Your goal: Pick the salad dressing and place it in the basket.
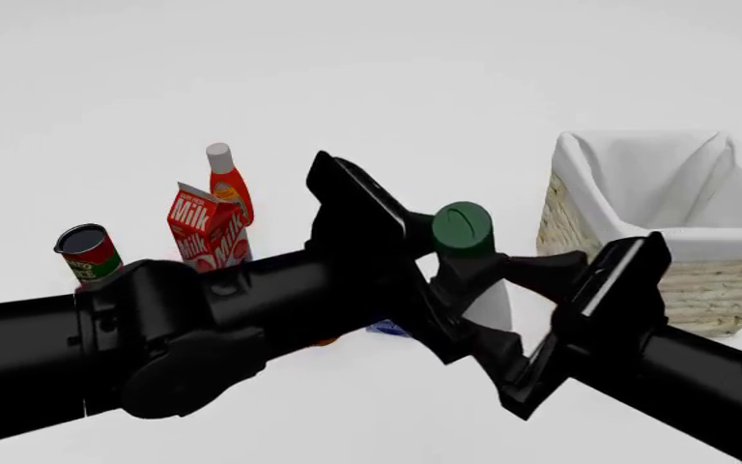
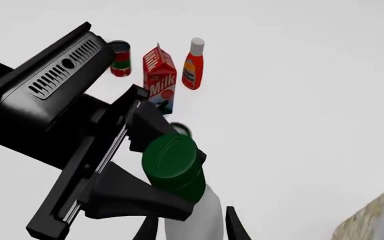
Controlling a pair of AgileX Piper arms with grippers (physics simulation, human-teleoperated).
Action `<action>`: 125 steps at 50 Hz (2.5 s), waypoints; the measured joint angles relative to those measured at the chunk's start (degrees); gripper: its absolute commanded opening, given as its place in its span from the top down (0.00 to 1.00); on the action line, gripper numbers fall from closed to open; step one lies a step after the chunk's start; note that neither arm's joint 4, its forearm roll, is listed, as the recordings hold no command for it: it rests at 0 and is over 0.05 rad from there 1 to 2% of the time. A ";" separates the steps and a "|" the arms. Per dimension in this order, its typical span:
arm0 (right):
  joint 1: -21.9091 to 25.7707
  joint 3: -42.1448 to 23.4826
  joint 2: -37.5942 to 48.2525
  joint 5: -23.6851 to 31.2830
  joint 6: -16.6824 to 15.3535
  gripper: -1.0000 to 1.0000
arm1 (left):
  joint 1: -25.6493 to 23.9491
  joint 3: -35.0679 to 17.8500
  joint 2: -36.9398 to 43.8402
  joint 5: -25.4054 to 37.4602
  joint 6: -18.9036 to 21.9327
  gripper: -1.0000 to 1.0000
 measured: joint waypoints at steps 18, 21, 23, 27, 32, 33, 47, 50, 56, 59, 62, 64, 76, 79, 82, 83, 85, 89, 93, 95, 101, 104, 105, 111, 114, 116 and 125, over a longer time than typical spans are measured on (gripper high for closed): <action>0.88 -0.86 1.71 -0.68 -1.81 0.00 | -0.91 0.80 -0.25 -0.21 0.15 1.00; 1.01 -0.95 1.93 -0.80 -2.04 0.00 | -1.10 0.88 -0.29 -0.20 0.15 1.00; 1.11 -1.00 2.09 -0.89 -2.19 0.00 | -1.22 0.96 -0.34 -0.21 0.15 1.00; 1.23 -1.03 2.33 -1.12 -2.53 1.00 | -1.42 1.12 -0.38 -0.27 0.14 1.00; 1.32 -0.87 2.29 -1.34 -3.62 1.00 | -1.50 1.23 -0.32 -0.34 0.10 1.00; 1.32 -0.82 2.26 -1.37 -3.81 1.00 | -1.50 1.24 -0.32 -0.35 0.08 1.00; 1.47 -0.30 1.84 -1.62 -5.54 1.00 | -1.63 1.43 -0.28 -0.58 -0.21 1.00; 1.57 -0.23 1.75 -1.65 -5.71 1.00 | -1.73 1.54 -0.38 -0.61 -0.17 1.00; 1.80 -0.09 1.60 -1.84 -5.93 1.00 | -2.28 1.60 -1.15 -0.84 0.20 0.00; 1.91 -0.02 1.51 -1.90 -5.99 1.00 | -2.56 1.56 -1.62 -0.86 0.13 0.00; 2.01 0.09 1.44 -2.00 -6.04 1.00 | -2.78 1.47 -2.12 -0.78 -0.02 0.00; 2.05 0.14 1.39 -2.04 -6.03 1.00 | -2.85 1.40 -2.55 -0.72 -0.19 0.00; 2.35 0.59 1.17 -2.43 -5.59 1.00 | -1.52 -0.52 -9.61 1.34 -1.70 0.00; 2.40 0.79 1.15 -2.65 -5.32 1.00 | -0.48 -1.81 -13.15 2.67 -1.49 0.00; 2.43 1.01 1.11 -2.90 -5.02 1.00 | 0.87 -3.09 -16.85 4.06 -0.99 0.00; 2.43 1.09 1.09 -2.98 -4.93 1.00 | 1.49 -3.46 -18.11 4.49 -0.77 0.00; 2.43 1.23 1.01 -3.13 -4.70 1.00 | 2.76 -4.13 -20.82 5.48 -0.37 0.00; 2.31 1.58 0.68 -3.44 -4.23 1.00 | 6.75 -4.22 -27.24 7.05 0.87 0.00; 2.14 1.94 0.19 -3.71 -3.75 1.00 | 11.01 -2.84 -33.74 8.24 2.69 0.00; 2.05 2.11 -0.11 -3.80 -3.51 1.00 | 13.35 -1.89 -36.80 8.91 2.98 0.00; 1.60 2.60 -1.33 -3.98 -2.67 1.00 | 23.06 2.67 -47.14 10.56 2.94 0.00; 1.31 2.80 -2.11 -4.00 -2.17 1.00 | 29.15 6.02 -52.82 11.22 2.08 0.00; 1.22 2.84 -2.37 -3.99 -2.03 1.00 | 31.14 7.28 -54.64 11.48 1.61 0.00; 0.51 3.00 -4.10 -3.73 -1.57 1.00 | 41.74 14.92 -64.83 12.24 0.46 0.00; 0.06 2.98 -5.15 -3.41 -1.43 1.00 | 45.55 17.98 -68.35 11.91 0.02 0.00; -0.33 2.91 -6.00 -3.09 -1.34 1.00 | 47.60 20.07 -70.17 11.16 0.48 0.00; -2.21 2.42 -9.70 -1.26 -0.71 1.00 | 53.94 31.45 -75.00 4.01 1.86 0.00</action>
